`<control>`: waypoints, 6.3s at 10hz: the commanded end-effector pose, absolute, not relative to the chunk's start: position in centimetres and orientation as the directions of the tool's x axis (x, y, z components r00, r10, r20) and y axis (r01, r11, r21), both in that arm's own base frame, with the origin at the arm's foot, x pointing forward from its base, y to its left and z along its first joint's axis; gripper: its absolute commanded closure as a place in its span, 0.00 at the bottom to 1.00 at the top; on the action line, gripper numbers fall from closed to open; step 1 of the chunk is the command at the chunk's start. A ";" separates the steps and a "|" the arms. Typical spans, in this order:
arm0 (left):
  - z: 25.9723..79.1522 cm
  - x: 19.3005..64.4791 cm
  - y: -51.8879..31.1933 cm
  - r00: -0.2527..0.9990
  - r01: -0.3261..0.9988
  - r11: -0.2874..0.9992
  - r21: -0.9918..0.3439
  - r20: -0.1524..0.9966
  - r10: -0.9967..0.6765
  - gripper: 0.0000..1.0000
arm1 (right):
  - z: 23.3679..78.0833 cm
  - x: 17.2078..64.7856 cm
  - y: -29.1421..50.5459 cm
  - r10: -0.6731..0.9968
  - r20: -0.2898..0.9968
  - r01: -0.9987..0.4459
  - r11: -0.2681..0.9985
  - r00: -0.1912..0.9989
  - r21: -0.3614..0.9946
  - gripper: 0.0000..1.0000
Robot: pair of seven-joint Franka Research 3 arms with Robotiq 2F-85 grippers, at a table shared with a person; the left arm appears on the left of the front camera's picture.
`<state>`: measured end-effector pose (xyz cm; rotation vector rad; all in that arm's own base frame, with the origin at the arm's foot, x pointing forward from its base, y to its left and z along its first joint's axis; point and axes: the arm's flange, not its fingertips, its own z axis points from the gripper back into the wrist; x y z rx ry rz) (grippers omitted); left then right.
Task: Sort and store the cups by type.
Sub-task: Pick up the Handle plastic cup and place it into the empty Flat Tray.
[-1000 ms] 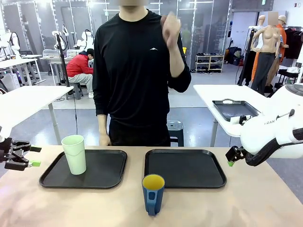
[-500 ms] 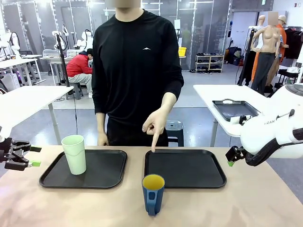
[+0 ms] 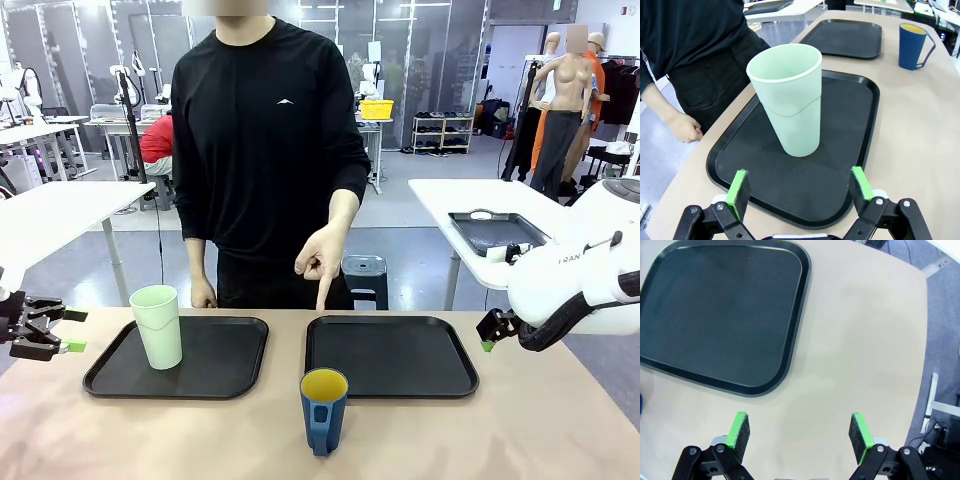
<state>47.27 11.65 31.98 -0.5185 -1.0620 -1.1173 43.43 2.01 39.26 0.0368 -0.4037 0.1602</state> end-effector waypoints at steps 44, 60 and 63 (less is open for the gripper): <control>31.9 47.4 11.7 0.036 0.905 0.393 0.165 0.889 -0.457 0.00 | 30.1 40.2 6.9 0.510 0.833 -0.977 -0.139 -0.212 -0.163 0.00; 31.9 47.4 11.7 0.036 0.905 0.393 0.165 0.889 -0.457 0.00 | 25.1 42.9 11.7 0.323 0.937 -0.983 -0.167 -0.131 -0.080 0.00; 31.9 47.4 11.7 0.036 0.905 0.393 0.165 0.889 -0.457 0.00 | 24.5 43.1 13.6 0.287 0.949 -0.974 -0.212 -0.134 -0.073 0.00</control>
